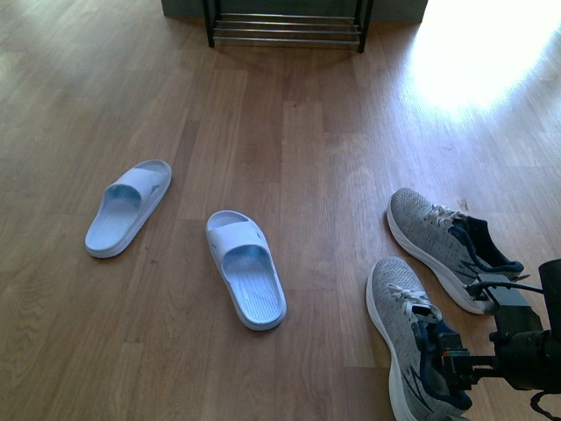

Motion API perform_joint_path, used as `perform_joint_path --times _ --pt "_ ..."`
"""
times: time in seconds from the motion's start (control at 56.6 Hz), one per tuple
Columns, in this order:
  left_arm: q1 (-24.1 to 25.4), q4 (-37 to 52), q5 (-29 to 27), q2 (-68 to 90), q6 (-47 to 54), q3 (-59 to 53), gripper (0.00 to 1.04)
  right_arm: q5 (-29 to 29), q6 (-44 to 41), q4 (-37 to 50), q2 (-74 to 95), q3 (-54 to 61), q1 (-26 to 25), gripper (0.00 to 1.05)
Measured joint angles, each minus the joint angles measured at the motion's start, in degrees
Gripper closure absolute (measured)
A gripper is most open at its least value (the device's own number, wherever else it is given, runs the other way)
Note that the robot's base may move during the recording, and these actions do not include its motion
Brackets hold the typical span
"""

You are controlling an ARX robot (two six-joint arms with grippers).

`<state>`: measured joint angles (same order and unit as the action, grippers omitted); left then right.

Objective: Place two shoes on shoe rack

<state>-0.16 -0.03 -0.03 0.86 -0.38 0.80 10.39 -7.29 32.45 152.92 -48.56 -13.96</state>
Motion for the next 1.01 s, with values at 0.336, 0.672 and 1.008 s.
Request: perform_joint_path --times 0.336,0.672,1.008 --pt "0.00 0.00 0.00 0.00 0.00 0.00 0.09 -0.26 -2.12 -0.98 3.96 -4.37 -0.79 0.09" --pt "0.00 0.00 0.00 0.00 0.00 0.00 0.09 3.61 -3.65 0.83 4.55 -3.72 0.15 0.50" --pt "0.00 0.00 0.00 -0.02 0.00 0.00 0.09 4.59 -2.56 4.94 3.85 -0.33 0.68 1.03"
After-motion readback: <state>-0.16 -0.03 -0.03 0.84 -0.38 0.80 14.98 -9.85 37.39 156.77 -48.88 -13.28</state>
